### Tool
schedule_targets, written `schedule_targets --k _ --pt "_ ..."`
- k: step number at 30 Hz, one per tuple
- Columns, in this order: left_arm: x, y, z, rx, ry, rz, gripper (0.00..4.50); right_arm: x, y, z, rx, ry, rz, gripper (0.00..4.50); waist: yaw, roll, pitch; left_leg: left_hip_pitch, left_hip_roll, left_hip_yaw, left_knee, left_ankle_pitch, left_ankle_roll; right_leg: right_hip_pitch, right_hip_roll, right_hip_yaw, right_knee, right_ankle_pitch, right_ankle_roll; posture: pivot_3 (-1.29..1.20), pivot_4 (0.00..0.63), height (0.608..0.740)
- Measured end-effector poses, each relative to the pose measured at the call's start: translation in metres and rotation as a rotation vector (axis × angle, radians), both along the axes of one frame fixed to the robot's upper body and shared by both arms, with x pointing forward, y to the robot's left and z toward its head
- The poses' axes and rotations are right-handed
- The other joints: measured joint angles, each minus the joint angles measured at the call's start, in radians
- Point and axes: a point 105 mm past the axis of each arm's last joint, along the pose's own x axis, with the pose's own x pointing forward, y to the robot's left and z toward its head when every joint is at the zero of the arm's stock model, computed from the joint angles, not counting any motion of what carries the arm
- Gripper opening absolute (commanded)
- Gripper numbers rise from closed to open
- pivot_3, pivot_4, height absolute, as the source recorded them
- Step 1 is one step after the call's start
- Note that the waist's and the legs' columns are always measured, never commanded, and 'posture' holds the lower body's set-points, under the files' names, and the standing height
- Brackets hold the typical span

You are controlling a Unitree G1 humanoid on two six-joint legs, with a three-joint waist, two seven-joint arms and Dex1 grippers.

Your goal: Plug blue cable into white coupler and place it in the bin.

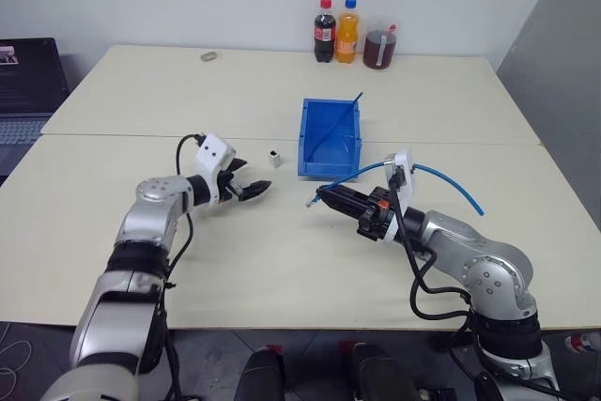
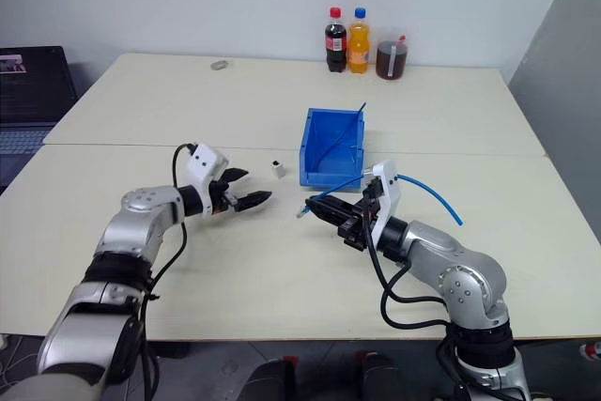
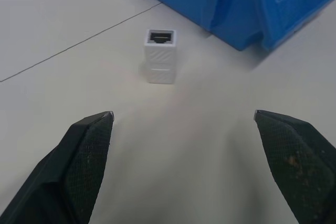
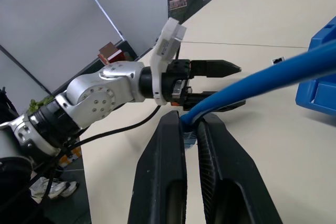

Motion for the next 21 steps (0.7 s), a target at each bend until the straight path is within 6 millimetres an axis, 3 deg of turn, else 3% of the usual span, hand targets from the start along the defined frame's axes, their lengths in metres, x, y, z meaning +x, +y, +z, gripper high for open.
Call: schedule_targets --k 11,17,21 --pt "0.024 -0.029 -0.007 0.031 0.007 -0.004 4.50 -0.003 0.001 0.002 -0.013 -0.017 -0.003 0.04 0.002 0.000 0.000 -0.001 0.000 0.000 0.000 0.000 0.000 0.000 0.000 -0.001 0.000 0.000 0.000 0.00 0.150 0.740" --pt "0.032 -0.034 -0.006 0.024 0.005 0.041 4.50 -0.003 0.001 0.001 -0.020 -0.017 -0.002 0.04 0.000 0.000 0.000 -0.001 0.000 0.000 0.000 0.000 0.000 0.000 0.000 -0.001 0.000 0.000 0.000 0.00 0.150 0.740" --pt "0.036 -0.034 -0.004 0.010 0.007 0.077 3.84 -0.003 0.001 0.001 -0.023 -0.018 -0.004 0.04 0.000 0.000 0.000 -0.001 0.000 -0.001 0.000 0.000 0.000 0.000 0.000 -0.001 0.000 0.000 0.000 0.00 0.150 0.740"
